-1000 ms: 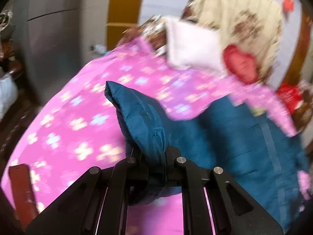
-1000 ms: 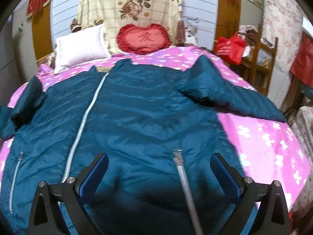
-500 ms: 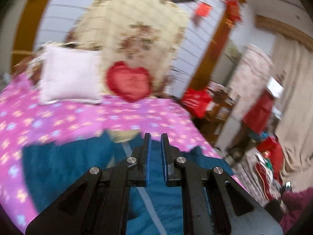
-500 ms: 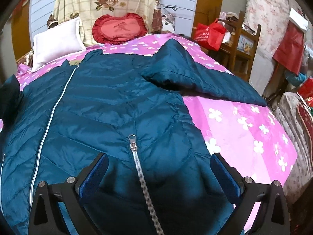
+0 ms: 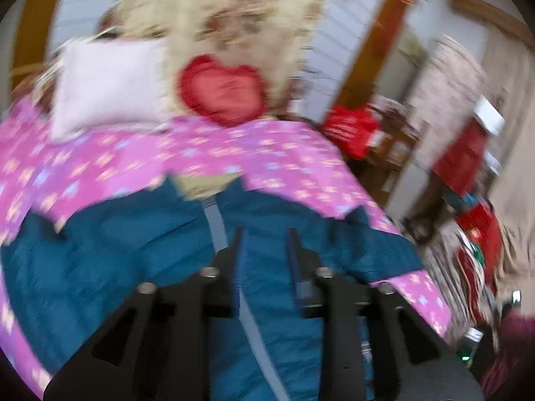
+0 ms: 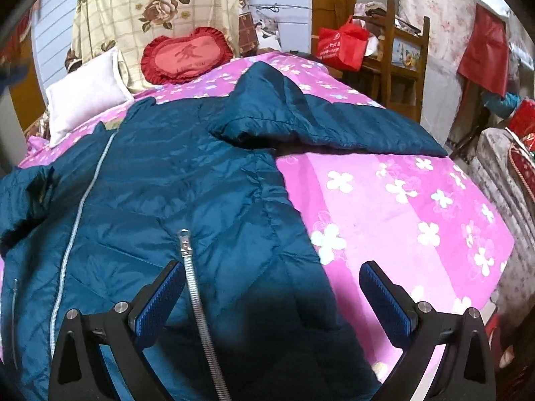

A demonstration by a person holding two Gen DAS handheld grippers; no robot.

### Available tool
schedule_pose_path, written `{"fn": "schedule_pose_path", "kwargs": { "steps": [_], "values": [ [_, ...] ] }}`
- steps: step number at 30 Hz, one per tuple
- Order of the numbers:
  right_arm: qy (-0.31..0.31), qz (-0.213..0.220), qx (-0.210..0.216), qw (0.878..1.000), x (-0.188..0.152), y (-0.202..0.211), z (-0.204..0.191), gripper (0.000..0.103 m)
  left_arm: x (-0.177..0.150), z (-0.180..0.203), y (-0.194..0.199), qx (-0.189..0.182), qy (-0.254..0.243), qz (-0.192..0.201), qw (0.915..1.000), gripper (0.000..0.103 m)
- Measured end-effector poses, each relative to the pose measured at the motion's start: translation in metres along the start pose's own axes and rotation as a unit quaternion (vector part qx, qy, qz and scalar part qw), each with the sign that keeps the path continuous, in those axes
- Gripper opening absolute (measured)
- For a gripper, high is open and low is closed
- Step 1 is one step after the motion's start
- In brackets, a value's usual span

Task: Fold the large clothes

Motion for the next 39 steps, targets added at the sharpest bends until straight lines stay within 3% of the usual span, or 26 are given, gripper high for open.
{"fn": "schedule_pose_path", "kwargs": {
  "steps": [1, 5, 9, 12, 14, 17, 21, 23, 25, 29, 33, 37, 39],
  "values": [
    [0.004, 0.003, 0.002, 1.0, 0.001, 0.001, -0.004, 0.103, -0.004, -0.025, 0.006, 0.02, 0.014, 0.003, 0.9997, 0.041],
    [0.001, 0.029, 0.025, 0.999, 0.009, 0.009, -0.022, 0.103, -0.02, -0.096, 0.037, 0.094, 0.027, 0.019, 0.995, 0.042],
    [0.017, 0.07, 0.105, 0.992, 0.033, 0.015, -0.078, 0.103, -0.043, -0.164, 0.085, 0.186, 0.039, 0.047, 0.9807, 0.045],
    [0.034, 0.045, 0.189, 0.98, 0.045, 0.001, -0.15, 0.103, -0.062, -0.212, 0.106, 0.25, 0.066, 0.056, 0.9643, 0.045],
    [0.019, 0.02, 0.247, 0.969, 0.057, -0.011, -0.198, 0.103, -0.082, -0.238, 0.108, 0.276, 0.085, 0.036, 0.9567, 0.045],
    [-0.014, -0.015, 0.314, 0.949, 0.071, -0.037, -0.268, 0.103, -0.104, -0.255, 0.114, 0.296, 0.091, 0.025, 0.9505, 0.045],
    [-0.038, -0.061, 0.378, 0.923, 0.062, -0.071, -0.346, 0.103, -0.124, -0.253, 0.129, 0.301, 0.094, 0.029, 0.9484, 0.045],
    [-0.031, -0.082, 0.39, 0.916, 0.052, -0.094, -0.38, 0.103, -0.131, -0.247, 0.125, 0.299, 0.087, 0.023, 0.95, 0.054],
    [-0.017, -0.093, 0.396, 0.913, 0.042, -0.109, -0.399, 0.103, -0.135, -0.249, 0.118, 0.314, 0.061, 0.017, 0.9473, 0.056],
    [0.002, -0.115, 0.385, 0.916, 0.024, -0.132, -0.416, 0.103, -0.143, -0.257, 0.107, 0.316, 0.075, 0.003, 0.9459, 0.056],
    [0.013, -0.119, 0.416, 0.902, 0.019, -0.126, -0.43, 0.102, -0.149, -0.263, 0.104, 0.316, 0.085, 0.001, 0.945, 0.056],
    [0.005, -0.129, 0.47, 0.873, 0.012, -0.106, -0.439, 0.052, -0.153, -0.264, 0.105, 0.311, 0.097, 0.003, 0.9453, 0.056],
    [0.013, -0.108, 0.48, 0.87, 0.014, -0.095, -0.437, 0.029, -0.153, -0.265, 0.107, 0.308, 0.104, 0.002, 0.9457, 0.056]
  ]
}}
Point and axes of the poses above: each gripper's, at about its wrist camera, not at the fingertips, and y roughly against the way its jaws point, z to its right, x to its top, the point moved 9 cm from there along -y, roughly the way its jaws point, and after that the axes turned 15 degrees about z, right-handed, at the moved point
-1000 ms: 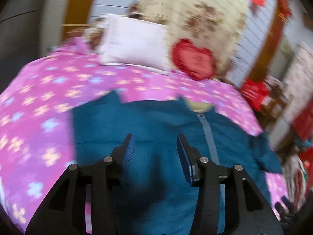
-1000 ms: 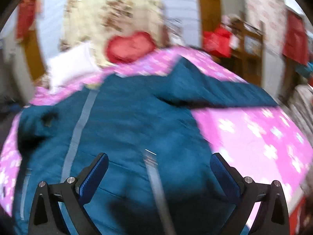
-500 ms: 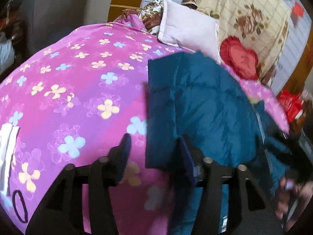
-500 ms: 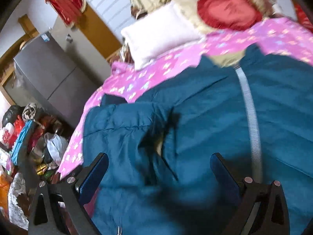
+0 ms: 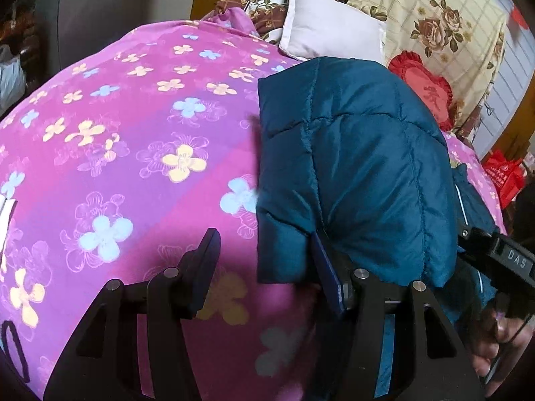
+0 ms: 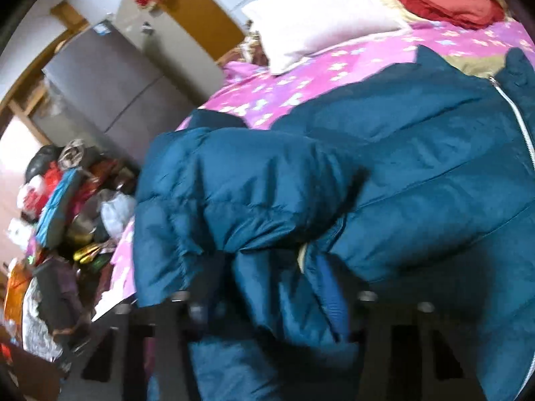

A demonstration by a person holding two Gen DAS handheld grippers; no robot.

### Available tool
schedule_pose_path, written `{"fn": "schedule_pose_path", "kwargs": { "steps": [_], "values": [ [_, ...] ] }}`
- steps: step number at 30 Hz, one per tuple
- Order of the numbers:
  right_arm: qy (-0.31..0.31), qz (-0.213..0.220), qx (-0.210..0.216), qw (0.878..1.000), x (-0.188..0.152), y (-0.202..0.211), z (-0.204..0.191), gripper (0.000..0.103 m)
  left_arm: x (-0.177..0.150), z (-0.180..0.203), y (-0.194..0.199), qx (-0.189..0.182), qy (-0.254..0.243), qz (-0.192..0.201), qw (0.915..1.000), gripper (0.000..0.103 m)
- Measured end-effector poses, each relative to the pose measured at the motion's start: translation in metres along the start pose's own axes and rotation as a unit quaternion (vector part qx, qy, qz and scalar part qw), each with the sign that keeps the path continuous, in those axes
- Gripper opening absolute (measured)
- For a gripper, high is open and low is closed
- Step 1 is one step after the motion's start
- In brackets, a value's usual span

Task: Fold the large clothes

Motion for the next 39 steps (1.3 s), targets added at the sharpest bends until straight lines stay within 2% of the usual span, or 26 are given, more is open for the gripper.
{"fn": "schedule_pose_path", "kwargs": {
  "steps": [2, 6, 9, 10, 12, 14, 20, 23, 24, 25, 27, 28, 30, 33, 34, 35, 37, 39],
  "values": [
    [0.014, 0.025, -0.009, 1.0, 0.006, 0.01, -0.002, 0.016, 0.001, -0.001, 0.002, -0.001, 0.002, 0.0, 1.0, 0.056],
    [0.04, 0.056, -0.046, 0.997, 0.017, 0.039, 0.005, 0.01, 0.001, 0.0, 0.008, -0.006, 0.007, -0.001, 1.0, 0.057],
    [0.073, 0.053, -0.129, 0.987, 0.025, 0.061, 0.031, 0.008, 0.003, 0.007, 0.015, -0.016, 0.009, 0.0, 0.9998, 0.062],
    [0.086, 0.049, -0.165, 0.981, 0.029, 0.069, 0.046, 0.007, 0.004, 0.01, 0.018, -0.018, 0.005, 0.001, 0.9998, 0.063],
    [0.094, 0.046, -0.203, 0.973, 0.037, 0.088, 0.071, 0.007, 0.006, 0.017, 0.023, -0.022, -0.004, 0.002, 0.9997, 0.063],
    [0.103, 0.05, -0.266, 0.957, 0.051, 0.123, 0.11, 0.007, 0.006, 0.026, 0.025, -0.031, -0.009, -0.002, 0.9995, 0.063],
    [0.091, 0.059, -0.387, 0.916, 0.084, 0.229, 0.206, 0.007, 0.0, 0.06, 0.029, -0.062, -0.024, -0.014, 0.9977, 0.063],
    [0.091, 0.049, -0.393, 0.914, 0.088, 0.253, 0.23, 0.007, -0.009, 0.073, 0.025, -0.067, -0.036, -0.026, 0.9968, 0.063],
    [0.089, 0.037, -0.376, 0.921, 0.085, 0.251, 0.235, 0.007, -0.011, 0.076, 0.024, -0.067, -0.039, -0.027, 0.9966, 0.063],
    [0.091, 0.03, -0.372, 0.923, 0.084, 0.249, 0.236, 0.007, -0.011, 0.078, 0.023, -0.065, -0.043, -0.028, 0.9965, 0.063],
    [0.104, 0.029, -0.383, 0.918, 0.085, 0.25, 0.241, 0.007, -0.009, 0.083, 0.021, -0.065, -0.053, -0.027, 0.9961, 0.063],
    [0.093, 0.029, -0.377, 0.921, 0.084, 0.251, 0.244, 0.008, -0.006, 0.086, 0.02, -0.065, -0.059, -0.026, 0.9958, 0.063],
    [0.071, 0.036, -0.368, 0.926, 0.08, 0.26, 0.245, 0.017, 0.0, 0.093, 0.014, -0.06, -0.074, -0.023, 0.9952, 0.063],
    [0.031, 0.101, -0.345, 0.932, 0.095, 0.276, 0.23, 0.037, 0.012, 0.108, 0.002, -0.06, -0.097, -0.019, 0.9932, 0.063],
    [0.021, 0.127, -0.346, 0.929, 0.101, 0.287, 0.228, 0.054, 0.017, 0.114, -0.002, -0.061, -0.106, -0.014, 0.9924, 0.063],
    [0.019, 0.146, -0.353, 0.924, 0.107, 0.295, 0.227, 0.065, 0.023, 0.124, -0.009, -0.065, -0.118, -0.008, 0.9909, 0.063],
    [0.032, 0.154, -0.36, 0.92, 0.113, 0.293, 0.22, 0.067, 0.03, 0.138, -0.022, -0.07, -0.13, 0.001, 0.989, 0.063],
    [0.051, 0.126, -0.344, 0.929, 0.11, 0.271, 0.205, 0.067, 0.036, 0.152, -0.035, -0.066, -0.151, 0.013, 0.9863, 0.063]
  ]
}}
Point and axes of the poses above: each gripper's, at about its wrist camera, not at the fingertips, and y roughly against the way its jaws point, z to its right, x to its top, the point moved 9 cm from there along -y, roughly the way its jaws point, and after that the axes turned 15 degrees about z, right-handed, at the moved point
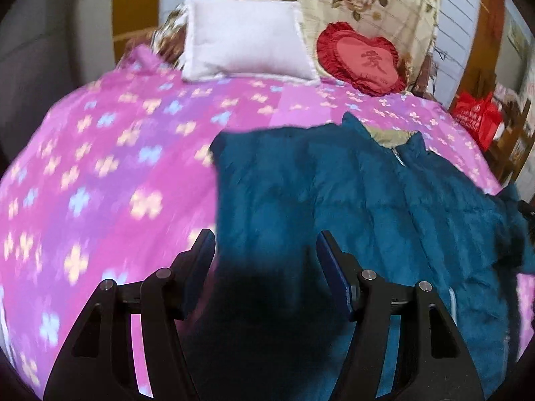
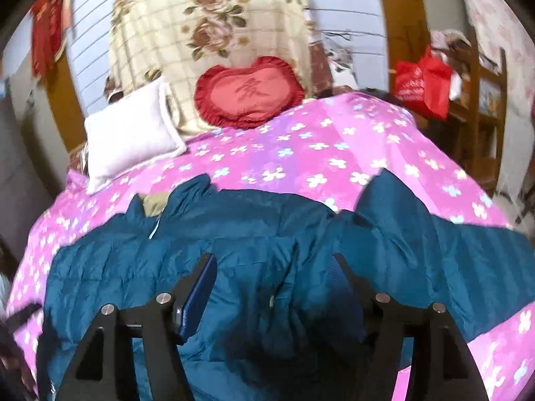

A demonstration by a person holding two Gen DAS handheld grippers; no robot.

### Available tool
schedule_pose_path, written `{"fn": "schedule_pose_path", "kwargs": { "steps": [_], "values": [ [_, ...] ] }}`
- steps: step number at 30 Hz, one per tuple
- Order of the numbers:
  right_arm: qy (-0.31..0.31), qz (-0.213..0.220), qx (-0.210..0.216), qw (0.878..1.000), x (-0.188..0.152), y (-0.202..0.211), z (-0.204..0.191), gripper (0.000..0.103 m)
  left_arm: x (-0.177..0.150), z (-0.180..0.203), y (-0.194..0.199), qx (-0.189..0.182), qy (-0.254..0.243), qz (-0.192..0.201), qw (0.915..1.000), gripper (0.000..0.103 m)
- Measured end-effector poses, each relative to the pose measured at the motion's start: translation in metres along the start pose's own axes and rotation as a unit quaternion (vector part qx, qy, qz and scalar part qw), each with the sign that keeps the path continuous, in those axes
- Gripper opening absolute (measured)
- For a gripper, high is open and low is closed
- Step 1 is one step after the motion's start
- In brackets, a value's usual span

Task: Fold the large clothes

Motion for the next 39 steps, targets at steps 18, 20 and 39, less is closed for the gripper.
{"fn": "schedule_pose_path", "kwargs": {
  "steps": [18, 20, 39],
  "values": [
    [0.001, -0.034, 0.025, 0.999, -0.043, -0.017, -0.004, 0.065, -0.039, -0.013, -0.047, 0.025, 0.033, -0.048, 0.998, 0.084],
    [-0.004, 0.0, 0.046, 0.999, -0.022, -0.009, -0.025, 0.065, -0.04, -0.012, -0.046, 0.025, 0.031, -0.048, 0.998, 0.084],
    [0.026, -0.107, 0.017, 0.994, -0.079, -0.048, -0.026, 0.08, -0.029, -0.022, -0.014, 0.044, 0.04, -0.045, 0.9972, 0.092]
  ]
}}
Point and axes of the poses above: each gripper's, at about its wrist camera, not at the fingertips, and y roughly against the way its jaws point, z to its right, x to its top, the point moved 9 cm from there along -y, roughly the way its jaws point, and after that the axes turned 15 degrees about z, right-handed, at the moved point
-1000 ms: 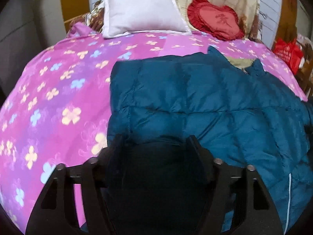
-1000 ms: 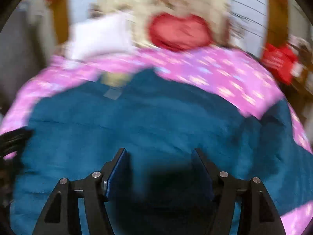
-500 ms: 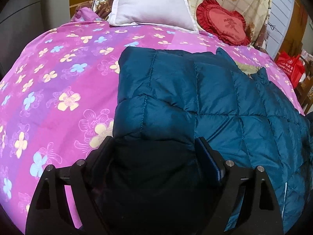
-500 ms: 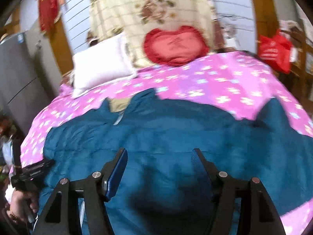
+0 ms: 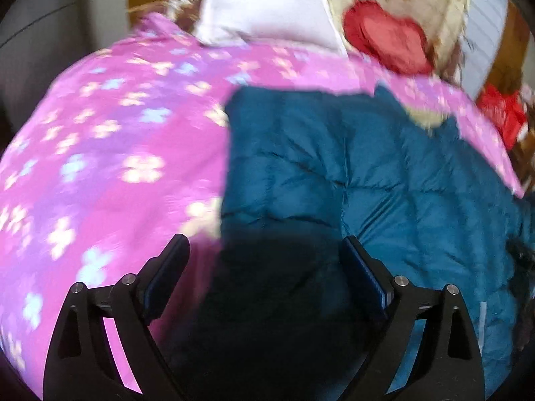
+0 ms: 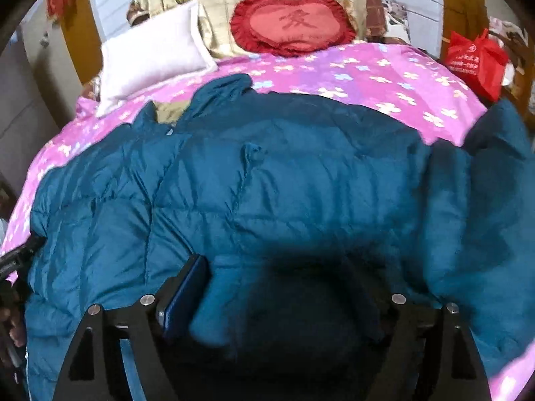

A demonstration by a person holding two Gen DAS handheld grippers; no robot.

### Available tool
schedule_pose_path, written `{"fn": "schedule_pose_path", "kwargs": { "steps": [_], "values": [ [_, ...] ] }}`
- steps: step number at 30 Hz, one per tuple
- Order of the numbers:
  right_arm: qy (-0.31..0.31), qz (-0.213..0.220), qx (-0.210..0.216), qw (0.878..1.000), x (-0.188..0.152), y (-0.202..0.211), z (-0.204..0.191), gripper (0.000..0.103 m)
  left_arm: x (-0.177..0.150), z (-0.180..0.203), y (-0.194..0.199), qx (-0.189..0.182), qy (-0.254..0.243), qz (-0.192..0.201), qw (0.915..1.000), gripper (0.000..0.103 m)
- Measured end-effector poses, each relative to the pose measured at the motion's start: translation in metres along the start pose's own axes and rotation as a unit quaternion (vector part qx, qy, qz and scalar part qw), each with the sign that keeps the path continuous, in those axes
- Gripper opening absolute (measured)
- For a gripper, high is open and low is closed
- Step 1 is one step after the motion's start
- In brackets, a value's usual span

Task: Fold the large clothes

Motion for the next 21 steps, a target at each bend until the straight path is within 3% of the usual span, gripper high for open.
{"fn": "schedule_pose_path", "kwargs": {
  "steps": [2, 6, 9, 12, 16, 21],
  "values": [
    [-0.006, 0.028, -0.015, 0.999, 0.005, 0.029, 0.01, 0.08, 0.003, 0.002, 0.026, -0.018, 0.005, 0.022, 0.9996, 0.092],
    [-0.036, 0.09, -0.028, 0.995, 0.01, 0.088, 0.043, 0.08, -0.018, 0.019, 0.064, -0.043, -0.049, 0.044, 0.997, 0.092],
    [-0.044, 0.111, -0.083, 0.989, -0.003, 0.123, 0.093, 0.08, -0.042, 0.031, 0.071, -0.049, -0.085, 0.046, 0.9941, 0.092],
    [-0.084, 0.114, -0.148, 0.979, -0.021, 0.152, 0.169, 0.08, -0.064, 0.034, 0.064, -0.036, -0.104, 0.027, 0.9935, 0.092],
    [-0.169, 0.088, -0.237, 0.953, -0.058, 0.185, 0.295, 0.08, -0.067, 0.03, 0.056, -0.021, -0.101, 0.015, 0.9945, 0.092],
    [-0.301, 0.044, -0.264, 0.915, -0.105, 0.194, 0.405, 0.08, -0.068, 0.018, 0.053, -0.026, -0.059, 0.008, 0.9979, 0.092]
  ]
}}
Point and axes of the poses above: each gripper's, at about its wrist camera, not at the fingertips, and y roughly against the way its jaws point, z to its right, x to its top, the point moved 9 cm from there along -y, roughly the way its jaws point, and after that the axes turned 15 degrees about z, right-handed, at the moved point
